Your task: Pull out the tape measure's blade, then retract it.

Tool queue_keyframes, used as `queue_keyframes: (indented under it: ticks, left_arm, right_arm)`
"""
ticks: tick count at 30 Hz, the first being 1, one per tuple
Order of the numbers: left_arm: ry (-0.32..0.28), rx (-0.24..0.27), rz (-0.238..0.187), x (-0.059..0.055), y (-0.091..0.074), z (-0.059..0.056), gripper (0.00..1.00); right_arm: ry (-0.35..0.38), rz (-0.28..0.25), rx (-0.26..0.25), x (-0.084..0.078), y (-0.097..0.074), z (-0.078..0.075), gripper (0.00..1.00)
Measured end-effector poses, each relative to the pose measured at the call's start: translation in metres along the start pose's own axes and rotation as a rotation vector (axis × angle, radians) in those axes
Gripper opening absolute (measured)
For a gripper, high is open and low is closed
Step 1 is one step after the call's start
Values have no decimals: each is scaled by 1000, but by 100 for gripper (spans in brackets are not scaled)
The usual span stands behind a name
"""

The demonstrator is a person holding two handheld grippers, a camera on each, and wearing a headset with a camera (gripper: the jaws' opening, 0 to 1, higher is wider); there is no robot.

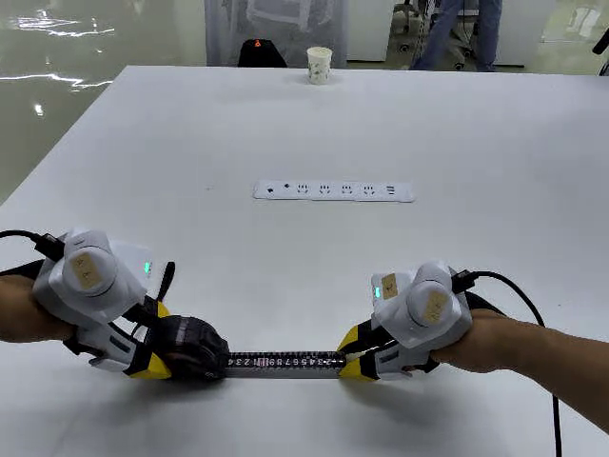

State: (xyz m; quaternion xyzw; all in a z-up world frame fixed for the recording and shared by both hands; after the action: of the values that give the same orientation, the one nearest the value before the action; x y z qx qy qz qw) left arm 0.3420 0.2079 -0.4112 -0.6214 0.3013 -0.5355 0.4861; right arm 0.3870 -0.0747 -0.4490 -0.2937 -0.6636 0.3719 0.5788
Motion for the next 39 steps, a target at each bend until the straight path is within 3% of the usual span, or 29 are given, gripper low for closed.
queue_keyframes:
  ticks: [39]
  left_arm:
    - [2, 3, 14, 1, 0, 0, 27]
  right_arm:
    - [35, 58, -36, -53, -39, 5, 9]
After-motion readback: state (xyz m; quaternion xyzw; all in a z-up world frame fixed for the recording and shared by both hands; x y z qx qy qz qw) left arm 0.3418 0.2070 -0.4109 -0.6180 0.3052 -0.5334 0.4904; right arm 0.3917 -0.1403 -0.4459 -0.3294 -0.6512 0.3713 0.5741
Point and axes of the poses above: the centre of the closed fingertips' face, and the gripper's own axes: y roughly forward along the fingers, z roughly to its left, x roughly out of its top, the point moved 9 cm from there along -y, roughly backward along the fingers, and after that the axes turned 6 degrees about z, right-handed, at the moved point
